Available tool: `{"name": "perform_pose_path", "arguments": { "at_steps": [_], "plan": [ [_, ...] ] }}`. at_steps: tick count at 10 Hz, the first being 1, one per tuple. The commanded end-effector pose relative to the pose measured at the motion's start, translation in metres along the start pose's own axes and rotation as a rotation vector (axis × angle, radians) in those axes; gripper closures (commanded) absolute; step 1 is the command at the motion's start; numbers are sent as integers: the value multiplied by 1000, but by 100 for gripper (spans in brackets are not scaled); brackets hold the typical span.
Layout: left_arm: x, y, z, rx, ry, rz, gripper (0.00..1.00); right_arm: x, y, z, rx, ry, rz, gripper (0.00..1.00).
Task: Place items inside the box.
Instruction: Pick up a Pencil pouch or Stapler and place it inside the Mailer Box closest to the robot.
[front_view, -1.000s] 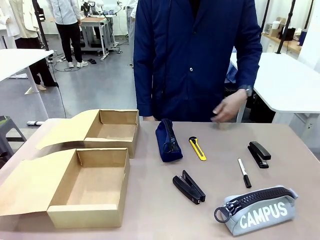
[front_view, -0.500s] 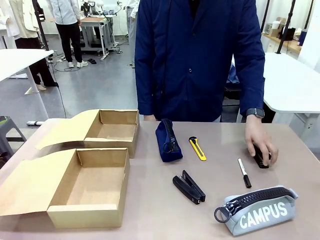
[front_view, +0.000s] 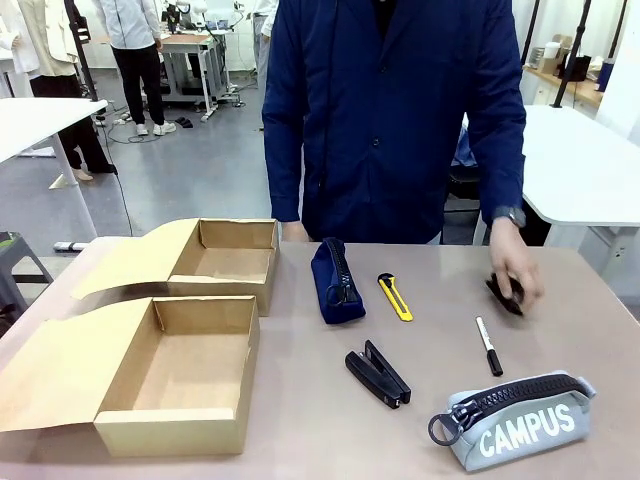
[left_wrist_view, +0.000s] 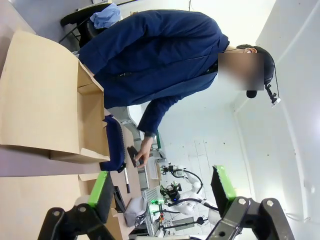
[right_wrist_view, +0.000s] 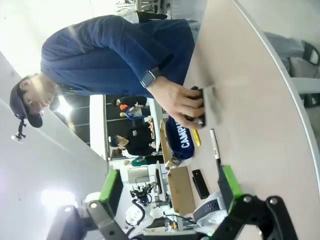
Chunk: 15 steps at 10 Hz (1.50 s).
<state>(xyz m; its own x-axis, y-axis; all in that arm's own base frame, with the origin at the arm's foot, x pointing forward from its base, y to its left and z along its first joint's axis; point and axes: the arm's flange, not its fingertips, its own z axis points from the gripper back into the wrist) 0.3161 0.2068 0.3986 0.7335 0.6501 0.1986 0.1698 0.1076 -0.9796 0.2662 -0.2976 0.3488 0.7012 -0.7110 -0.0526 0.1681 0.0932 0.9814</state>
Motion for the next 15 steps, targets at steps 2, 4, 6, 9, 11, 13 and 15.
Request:
{"name": "perform_pose_path", "arguments": {
  "at_steps": [2,4,6,9,11,13,15],
  "plan": [
    [-1,-1,2,-7,12,-17,0,-7,5,6,-10,1,20,0],
    [-1,-1,2,-7,12,-17,0,1,0,-1,-2,1,-1,0],
    [-1,-1,2,-7,12,-17,0,-29,30,-32,-30,37,79,0],
    [-1,-1,2,-7,12,-17,0,-111,91,-140,-192,308,331,0],
    [-1,-1,2,-7,12,-17,0,-167,105,-205,-353,407,468,0],
    [-1,-1,2,-7,12,-17,0,-206,106,-234,-414,442,593,0],
    [-1,-1,2,-7,12,-17,0,-149,150,-249,-374,461,562,0]
  ]
}}
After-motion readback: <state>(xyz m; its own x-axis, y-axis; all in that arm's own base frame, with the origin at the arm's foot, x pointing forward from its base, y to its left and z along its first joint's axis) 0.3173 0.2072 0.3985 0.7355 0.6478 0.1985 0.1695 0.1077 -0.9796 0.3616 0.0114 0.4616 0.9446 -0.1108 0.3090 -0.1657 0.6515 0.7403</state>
